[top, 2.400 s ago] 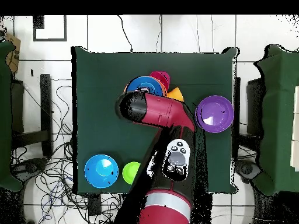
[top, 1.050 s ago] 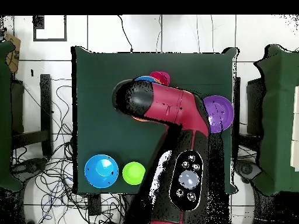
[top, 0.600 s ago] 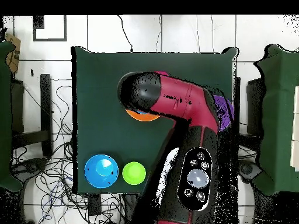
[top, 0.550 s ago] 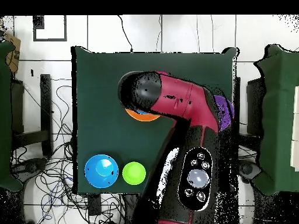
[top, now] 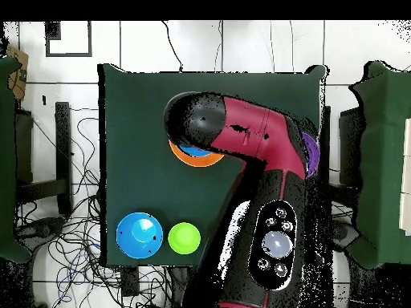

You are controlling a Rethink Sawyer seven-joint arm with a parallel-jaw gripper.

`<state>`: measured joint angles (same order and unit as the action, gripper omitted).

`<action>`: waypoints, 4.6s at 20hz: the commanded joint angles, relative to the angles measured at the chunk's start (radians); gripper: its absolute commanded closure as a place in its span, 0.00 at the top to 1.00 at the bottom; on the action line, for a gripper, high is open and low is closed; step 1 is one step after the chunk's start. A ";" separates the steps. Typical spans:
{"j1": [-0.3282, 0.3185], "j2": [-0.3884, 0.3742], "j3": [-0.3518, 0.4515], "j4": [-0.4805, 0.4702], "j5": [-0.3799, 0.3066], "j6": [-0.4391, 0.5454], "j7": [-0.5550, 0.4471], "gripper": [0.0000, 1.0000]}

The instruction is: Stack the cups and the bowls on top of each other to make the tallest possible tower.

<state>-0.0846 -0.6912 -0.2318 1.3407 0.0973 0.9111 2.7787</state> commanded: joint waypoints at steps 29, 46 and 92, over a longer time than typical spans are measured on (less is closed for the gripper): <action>-0.093 -0.038 0.080 0.037 -0.076 0.124 -0.151 1.00; -0.179 0.006 0.130 0.060 -0.121 -0.010 -0.229 1.00; -0.228 0.091 0.199 0.021 -0.180 -0.114 -0.134 1.00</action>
<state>-0.3131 -0.6832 -0.1458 1.3478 -0.0389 0.7678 2.7785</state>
